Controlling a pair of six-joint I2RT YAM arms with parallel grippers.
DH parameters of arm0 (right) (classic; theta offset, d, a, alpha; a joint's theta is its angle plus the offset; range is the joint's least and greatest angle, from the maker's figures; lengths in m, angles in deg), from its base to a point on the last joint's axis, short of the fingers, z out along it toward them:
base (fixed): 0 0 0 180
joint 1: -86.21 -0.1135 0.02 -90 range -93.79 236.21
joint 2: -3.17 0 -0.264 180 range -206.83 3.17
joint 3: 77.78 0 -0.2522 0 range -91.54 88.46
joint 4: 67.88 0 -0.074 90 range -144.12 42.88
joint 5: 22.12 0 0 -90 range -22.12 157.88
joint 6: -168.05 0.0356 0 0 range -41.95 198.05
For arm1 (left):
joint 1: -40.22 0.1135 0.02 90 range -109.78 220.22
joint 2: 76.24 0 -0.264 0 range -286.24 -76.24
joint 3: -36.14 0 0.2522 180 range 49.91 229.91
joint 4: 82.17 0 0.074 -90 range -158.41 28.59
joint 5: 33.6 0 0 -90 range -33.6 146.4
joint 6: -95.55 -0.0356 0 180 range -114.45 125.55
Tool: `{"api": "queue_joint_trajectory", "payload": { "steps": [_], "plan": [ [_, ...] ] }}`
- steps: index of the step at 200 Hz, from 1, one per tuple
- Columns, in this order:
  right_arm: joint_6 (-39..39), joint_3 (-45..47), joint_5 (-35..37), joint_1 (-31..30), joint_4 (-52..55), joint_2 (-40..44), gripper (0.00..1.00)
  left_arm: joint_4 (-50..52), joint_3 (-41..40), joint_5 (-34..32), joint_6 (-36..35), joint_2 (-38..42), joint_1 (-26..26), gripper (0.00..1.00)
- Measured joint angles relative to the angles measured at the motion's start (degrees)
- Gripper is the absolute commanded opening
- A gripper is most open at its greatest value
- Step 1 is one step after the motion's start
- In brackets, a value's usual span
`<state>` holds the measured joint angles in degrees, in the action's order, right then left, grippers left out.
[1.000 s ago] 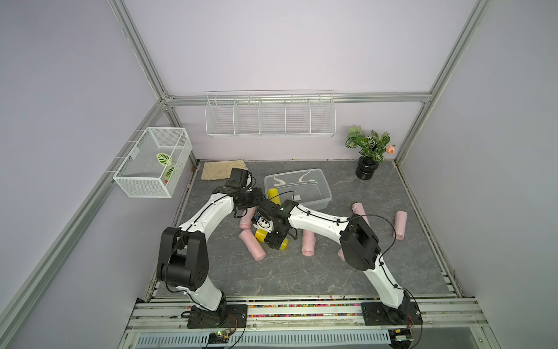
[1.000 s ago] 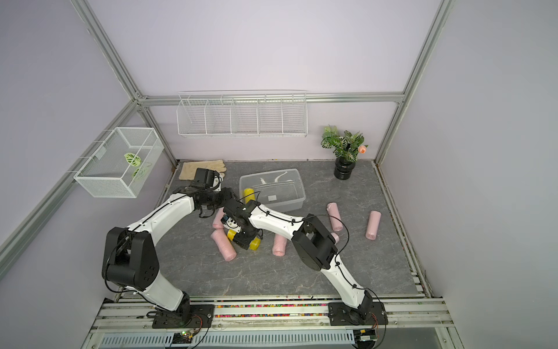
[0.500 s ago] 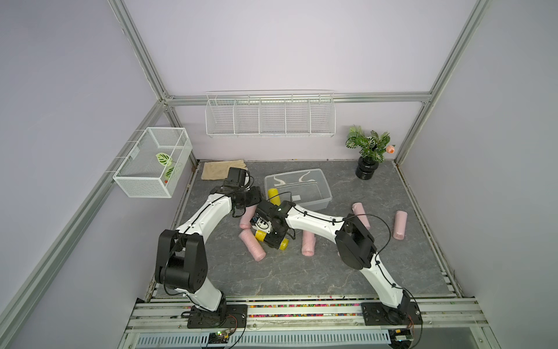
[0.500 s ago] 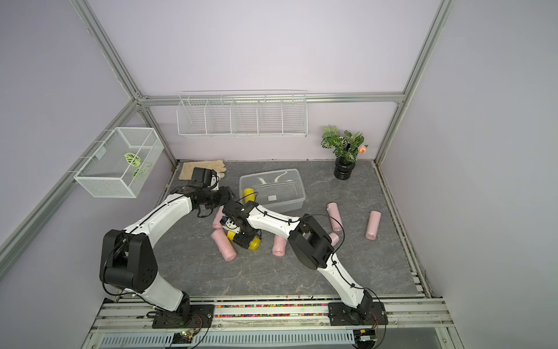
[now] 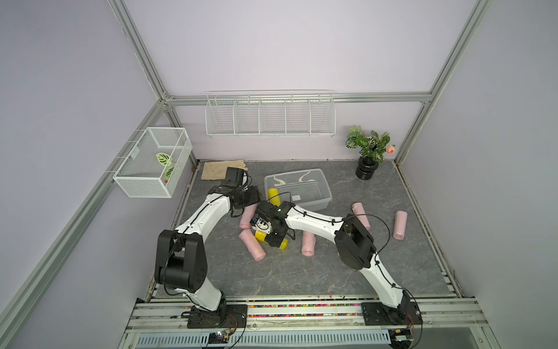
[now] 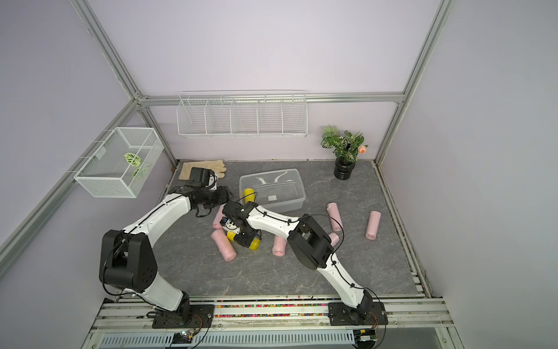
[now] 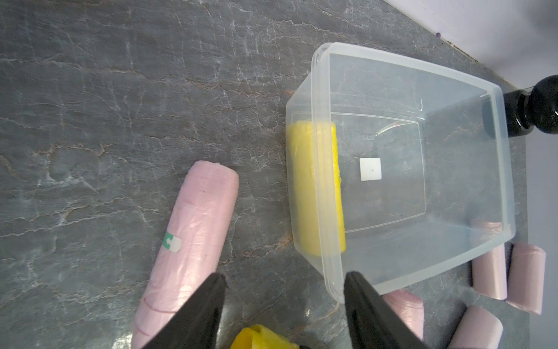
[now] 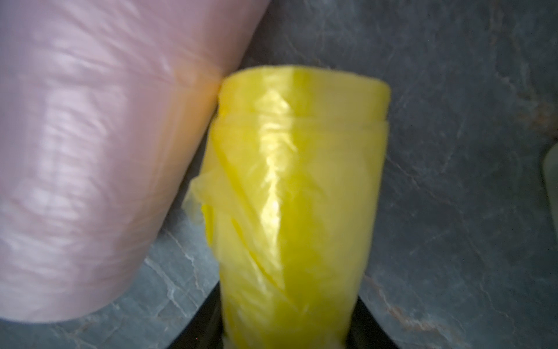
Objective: Put the roll of trash bags into the storage box
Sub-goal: Pick up the roll of trash bags from the center of the board.
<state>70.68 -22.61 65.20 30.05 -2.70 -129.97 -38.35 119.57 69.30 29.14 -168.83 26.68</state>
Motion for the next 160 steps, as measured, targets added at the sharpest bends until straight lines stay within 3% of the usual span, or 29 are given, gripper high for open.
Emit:
{"api": "queue_joint_trajectory", "payload": {
  "steps": [87,121,160],
  "plan": [
    [3.93,13.14,-6.6,7.08,-2.12,17.25,0.39,-0.26,-0.28,0.59,-0.02,0.0,0.15,0.68],
    [7.43,13.05,-10.75,11.8,-4.57,22.12,0.39,-0.94,-0.31,1.51,-0.04,0.0,0.15,0.68],
    [14.67,8.61,-14.36,18.32,-8.46,20.76,0.38,-2.43,-0.31,3.32,-0.07,-0.39,0.15,0.68]
  ]
}}
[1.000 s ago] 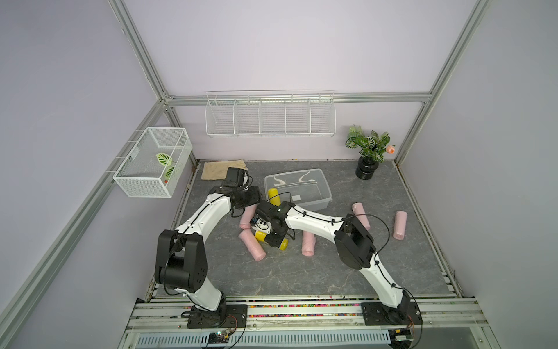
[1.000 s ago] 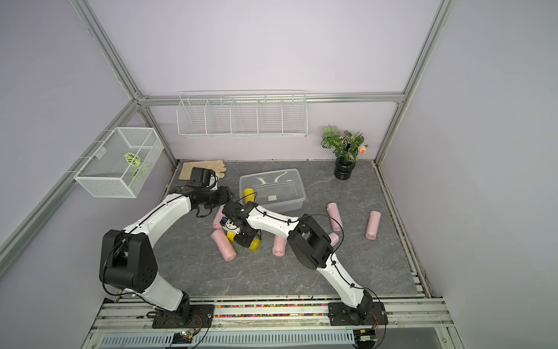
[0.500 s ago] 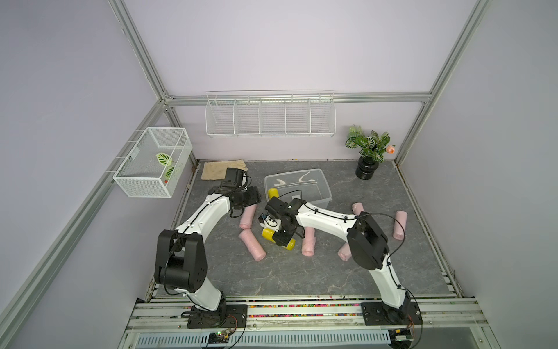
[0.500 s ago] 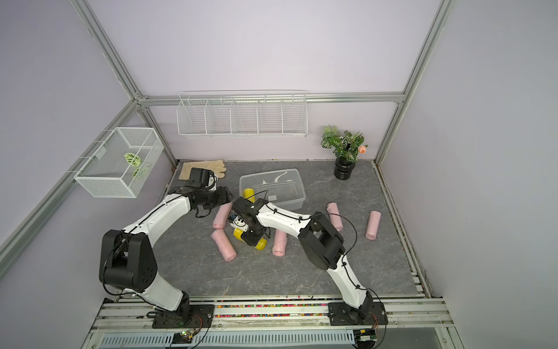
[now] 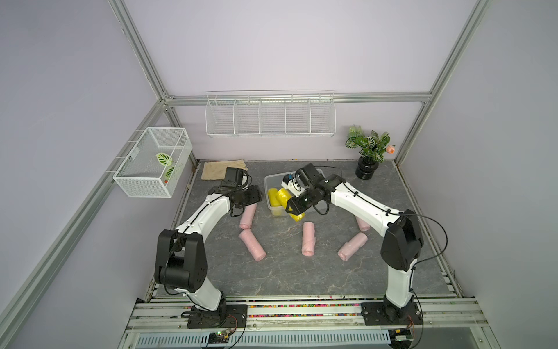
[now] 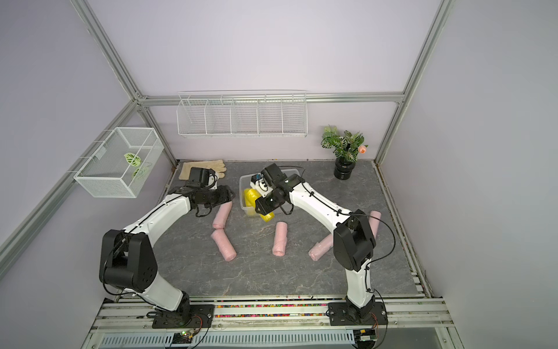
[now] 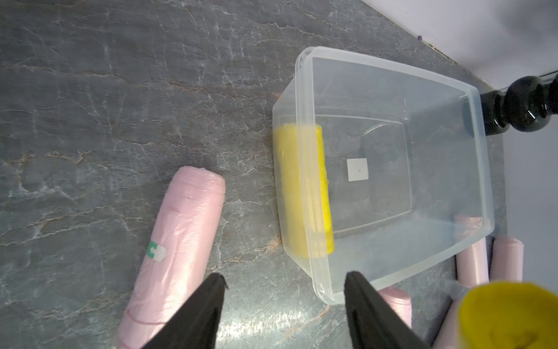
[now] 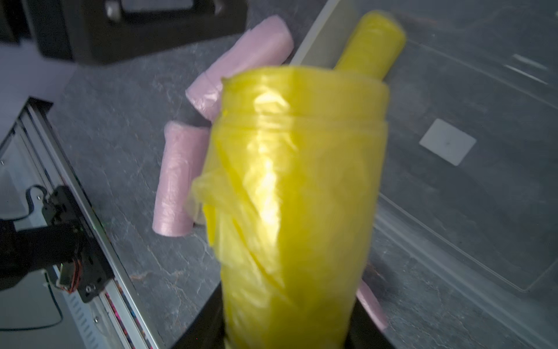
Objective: Put the roll of trash bags into the storage box
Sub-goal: Pick up the roll of trash bags from the center of the board, then place the roll of trash bags in the storage box.
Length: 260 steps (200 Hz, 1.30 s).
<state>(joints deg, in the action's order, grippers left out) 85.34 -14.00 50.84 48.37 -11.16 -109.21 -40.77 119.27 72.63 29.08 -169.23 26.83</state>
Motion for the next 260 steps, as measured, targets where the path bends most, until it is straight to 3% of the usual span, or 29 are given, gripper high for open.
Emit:
{"api": "queue_joint_trajectory", "payload": {
  "steps": [69,150,260],
  "plan": [
    [12.13,-14.05,-0.68,2.82,-5.81,-13.46,0.37,-1.53,0.17,4.7,-0.04,-5.64,0.0,0.67],
    [21.42,-14.19,-0.85,5.79,-9.84,-18.08,0.38,-2.4,0.28,6.38,-0.04,-5.92,0.0,0.67],
    [24.83,-17.0,-3.54,6.6,-9.2,-27.47,0.39,-2.51,3.43,7.28,-0.17,-8.61,-0.17,0.67]
  ]
}}
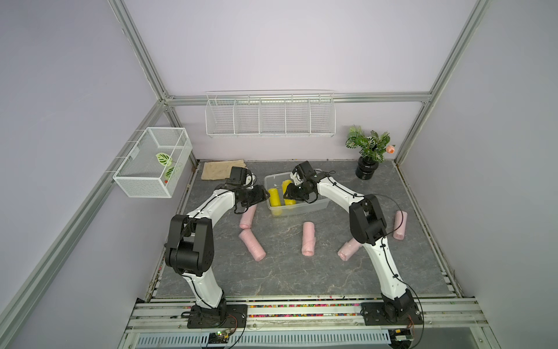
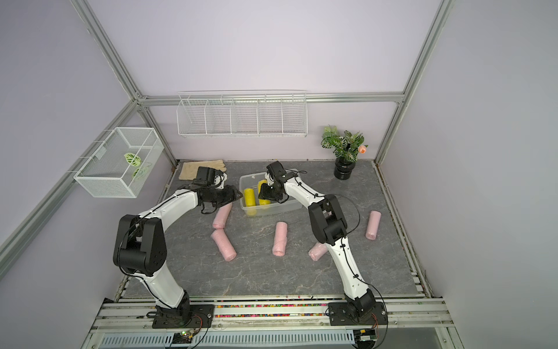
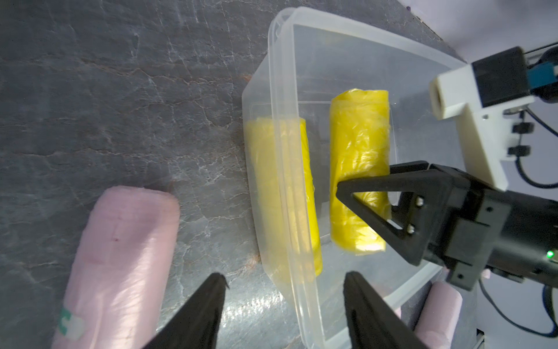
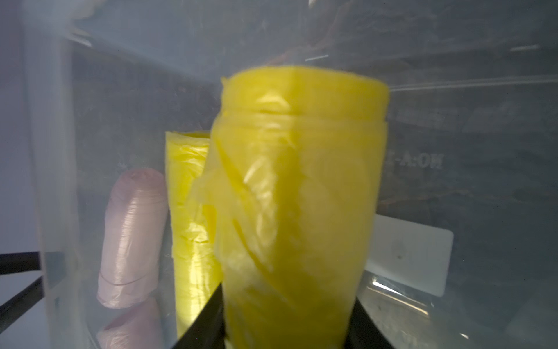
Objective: Put the roll of trash bags into the storage box
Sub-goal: Place the roll of trash bags in the storage box.
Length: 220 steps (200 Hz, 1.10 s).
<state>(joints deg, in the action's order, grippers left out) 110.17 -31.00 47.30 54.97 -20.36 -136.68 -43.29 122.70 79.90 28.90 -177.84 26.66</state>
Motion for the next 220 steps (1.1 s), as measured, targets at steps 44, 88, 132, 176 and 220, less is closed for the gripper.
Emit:
{"api": "queue_joint_trajectory", "payload": {
  "steps": [44,88,132,176,220],
  "plan": [
    [0.7,-2.71,-1.68,0.0,0.57,-2.12,0.39,0.0,0.09,0.13,0.0,-0.48,-0.85,0.67],
    [0.87,-2.89,-2.1,-0.02,1.62,-2.71,0.44,0.0,0.09,0.13,0.0,-0.83,-1.14,0.67],
    [0.87,-2.89,-2.6,-0.02,2.05,-2.71,0.45,0.02,0.15,0.13,0.0,-0.83,-1.14,0.67],
    [0.87,-2.89,-3.28,-0.48,2.25,-2.73,0.49,0.04,0.5,0.13,0.02,-0.83,-1.14,0.67],
    [0.9,-2.89,-3.41,-0.98,2.23,-2.73,0.61,0.04,0.5,0.11,0.0,-0.83,-1.25,0.67]
  ]
}}
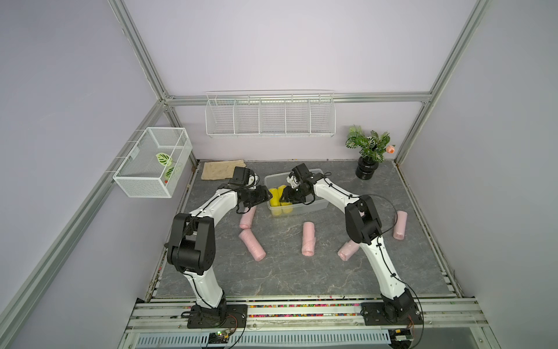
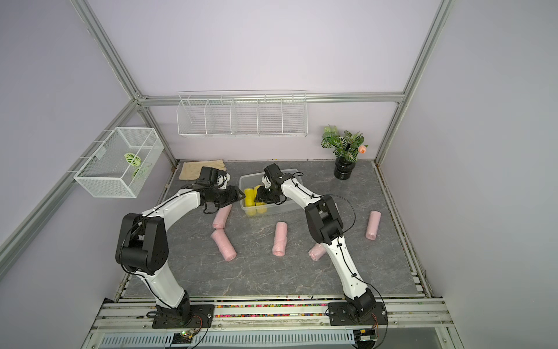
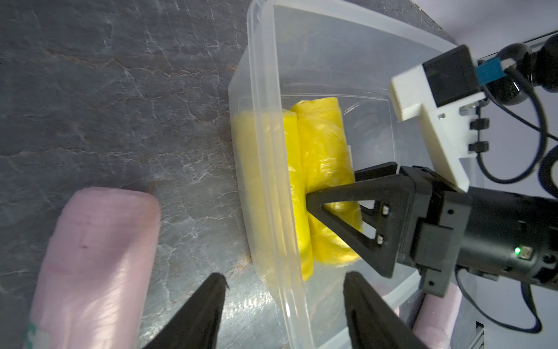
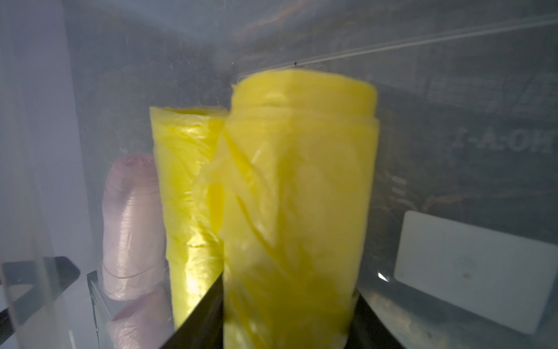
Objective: Put the roll of trash bags into the storage box
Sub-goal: Place the roll of trash bags in the storage box.
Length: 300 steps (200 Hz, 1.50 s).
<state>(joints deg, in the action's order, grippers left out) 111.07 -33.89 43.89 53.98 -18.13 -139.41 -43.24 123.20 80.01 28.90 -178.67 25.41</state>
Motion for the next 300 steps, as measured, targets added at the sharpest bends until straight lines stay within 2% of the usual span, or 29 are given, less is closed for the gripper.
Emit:
{"api": "queue_joint_trajectory", "payload": {
  "steps": [78,258,272,300],
  "plan": [
    [0.11,0.0,-0.02,0.02,0.02,0.0,0.69,0.0,0.0,0.0,0.0,-0.02,-0.17,0.67],
    [-0.52,2.08,1.46,2.84,0.13,3.52,0.74,0.0,0.0,-0.2,0.02,-0.02,-0.26,0.67],
    [-0.55,2.08,1.44,3.02,0.13,4.15,0.74,0.0,0.0,-0.2,0.02,-0.02,-0.26,0.67],
    [-0.76,2.05,1.36,3.02,0.04,4.52,0.63,0.0,0.0,-0.2,0.02,-0.02,-0.26,0.67]
  ]
}}
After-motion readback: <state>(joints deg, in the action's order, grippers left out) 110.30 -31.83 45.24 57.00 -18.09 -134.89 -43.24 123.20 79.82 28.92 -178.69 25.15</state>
